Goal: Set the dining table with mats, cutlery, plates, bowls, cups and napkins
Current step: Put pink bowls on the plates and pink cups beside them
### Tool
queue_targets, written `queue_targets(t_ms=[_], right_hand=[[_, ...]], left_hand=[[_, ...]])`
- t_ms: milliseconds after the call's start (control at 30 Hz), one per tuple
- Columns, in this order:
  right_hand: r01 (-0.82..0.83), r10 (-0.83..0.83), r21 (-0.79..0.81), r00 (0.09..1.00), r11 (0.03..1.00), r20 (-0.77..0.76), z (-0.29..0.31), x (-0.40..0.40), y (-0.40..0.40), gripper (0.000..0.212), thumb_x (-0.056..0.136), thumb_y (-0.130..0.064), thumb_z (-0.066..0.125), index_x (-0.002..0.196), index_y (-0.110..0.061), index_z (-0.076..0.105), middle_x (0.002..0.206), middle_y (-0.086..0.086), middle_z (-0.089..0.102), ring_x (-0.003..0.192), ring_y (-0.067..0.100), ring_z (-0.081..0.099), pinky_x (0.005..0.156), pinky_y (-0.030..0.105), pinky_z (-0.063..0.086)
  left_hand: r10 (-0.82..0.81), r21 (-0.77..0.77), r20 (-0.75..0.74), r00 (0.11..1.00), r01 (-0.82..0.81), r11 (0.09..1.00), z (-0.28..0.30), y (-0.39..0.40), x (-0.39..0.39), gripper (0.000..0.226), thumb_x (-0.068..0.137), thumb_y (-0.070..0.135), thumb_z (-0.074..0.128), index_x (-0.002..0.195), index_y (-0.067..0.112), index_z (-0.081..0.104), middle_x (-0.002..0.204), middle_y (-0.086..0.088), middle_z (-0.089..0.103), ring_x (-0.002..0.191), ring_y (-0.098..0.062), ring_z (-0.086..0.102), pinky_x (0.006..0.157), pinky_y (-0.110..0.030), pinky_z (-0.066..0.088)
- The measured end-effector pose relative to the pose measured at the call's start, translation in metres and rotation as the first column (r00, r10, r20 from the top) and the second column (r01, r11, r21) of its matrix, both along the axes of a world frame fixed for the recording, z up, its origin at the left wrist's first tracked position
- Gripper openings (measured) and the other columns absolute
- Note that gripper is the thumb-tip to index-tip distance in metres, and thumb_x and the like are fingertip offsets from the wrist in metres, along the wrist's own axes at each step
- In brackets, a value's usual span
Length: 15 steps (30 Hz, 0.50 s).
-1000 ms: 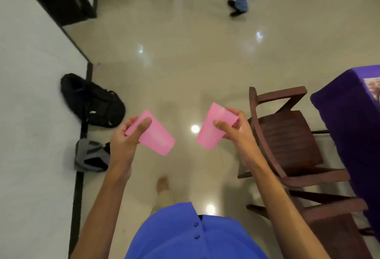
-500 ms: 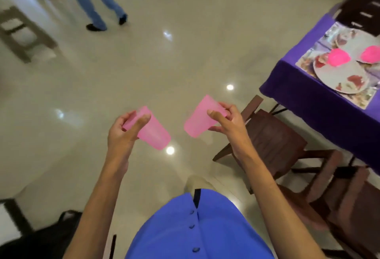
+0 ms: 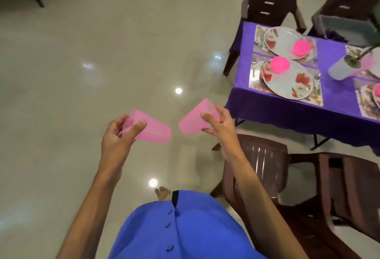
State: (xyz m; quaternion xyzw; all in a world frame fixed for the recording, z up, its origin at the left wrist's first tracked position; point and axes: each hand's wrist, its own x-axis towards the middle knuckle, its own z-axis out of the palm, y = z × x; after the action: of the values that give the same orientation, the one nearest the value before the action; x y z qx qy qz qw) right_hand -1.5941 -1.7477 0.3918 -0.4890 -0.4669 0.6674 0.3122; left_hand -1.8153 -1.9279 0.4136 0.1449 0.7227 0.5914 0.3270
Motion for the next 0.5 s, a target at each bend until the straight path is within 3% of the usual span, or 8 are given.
queue_targets(t_ms=[133, 200, 267, 333, 500], right_hand=[[0.151, -0.151, 0.008, 0.988, 0.988, 0.026, -0.007, -0.041, 0.071, 0.062, 0.08, -0.026, 0.087, 0.133, -0.018, 0.055, 0.128, 0.006, 0.064, 0.113, 0.018, 0.07, 0.088, 0.044, 0.063], [0.143, -0.144, 0.02, 0.988, 0.989, 0.05, -0.004, -0.044, 0.077, 0.063, 0.08, -0.025, 0.088, 0.133, -0.019, 0.054, 0.126, 0.002, 0.064, 0.113, 0.017, 0.07, 0.086, 0.041, 0.063], [0.321, -0.319, 0.006, 0.94, 0.947, 0.121, -0.025, -0.068, 0.135, 0.063, 0.08, -0.024, 0.089, 0.133, -0.019, 0.053, 0.125, 0.001, 0.063, 0.112, 0.017, 0.07, 0.085, 0.04, 0.064], [0.335, -0.335, 0.023, 0.935, 0.942, 0.115, -0.025, -0.069, 0.142, 0.065, 0.08, -0.022, 0.088, 0.134, -0.017, 0.052, 0.124, -0.001, 0.06, 0.112, 0.017, 0.068, 0.084, 0.04, 0.064], [0.582, -0.57, -0.019, 0.802, 0.813, 0.18, -0.036, -0.098, 0.238, 0.07, 0.078, -0.023, 0.089, 0.136, -0.017, 0.05, 0.128, -0.002, 0.058, 0.116, 0.02, 0.065, 0.085, 0.046, 0.064]], left_hand=[[-0.149, -0.02, 0.027, 0.989, 0.149, 0.989, 0.001, 0.095, -0.071, 0.089, 0.062, 0.06, 0.088, 0.139, 0.024, 0.062, 0.131, 0.007, 0.069, 0.116, -0.007, 0.069, 0.094, -0.031, 0.057], [-0.163, -0.035, 0.011, 0.987, 0.163, 0.986, 0.005, 0.116, -0.083, 0.091, 0.061, 0.062, 0.087, 0.139, 0.023, 0.062, 0.131, 0.005, 0.07, 0.116, -0.008, 0.069, 0.091, -0.03, 0.057], [-0.335, -0.066, 0.052, 0.941, 0.338, 0.939, -0.014, 0.21, -0.13, 0.092, 0.06, 0.062, 0.087, 0.139, 0.023, 0.062, 0.129, 0.007, 0.069, 0.115, -0.007, 0.069, 0.089, -0.027, 0.056], [-0.355, -0.061, 0.023, 0.935, 0.356, 0.933, -0.014, 0.234, -0.134, 0.092, 0.059, 0.062, 0.086, 0.139, 0.024, 0.062, 0.126, 0.011, 0.069, 0.113, -0.004, 0.069, 0.089, -0.027, 0.056], [-0.568, -0.133, 0.041, 0.822, 0.568, 0.812, -0.035, 0.415, -0.187, 0.088, 0.059, 0.061, 0.089, 0.135, 0.027, 0.062, 0.127, 0.008, 0.069, 0.115, -0.009, 0.069, 0.102, -0.039, 0.056]])
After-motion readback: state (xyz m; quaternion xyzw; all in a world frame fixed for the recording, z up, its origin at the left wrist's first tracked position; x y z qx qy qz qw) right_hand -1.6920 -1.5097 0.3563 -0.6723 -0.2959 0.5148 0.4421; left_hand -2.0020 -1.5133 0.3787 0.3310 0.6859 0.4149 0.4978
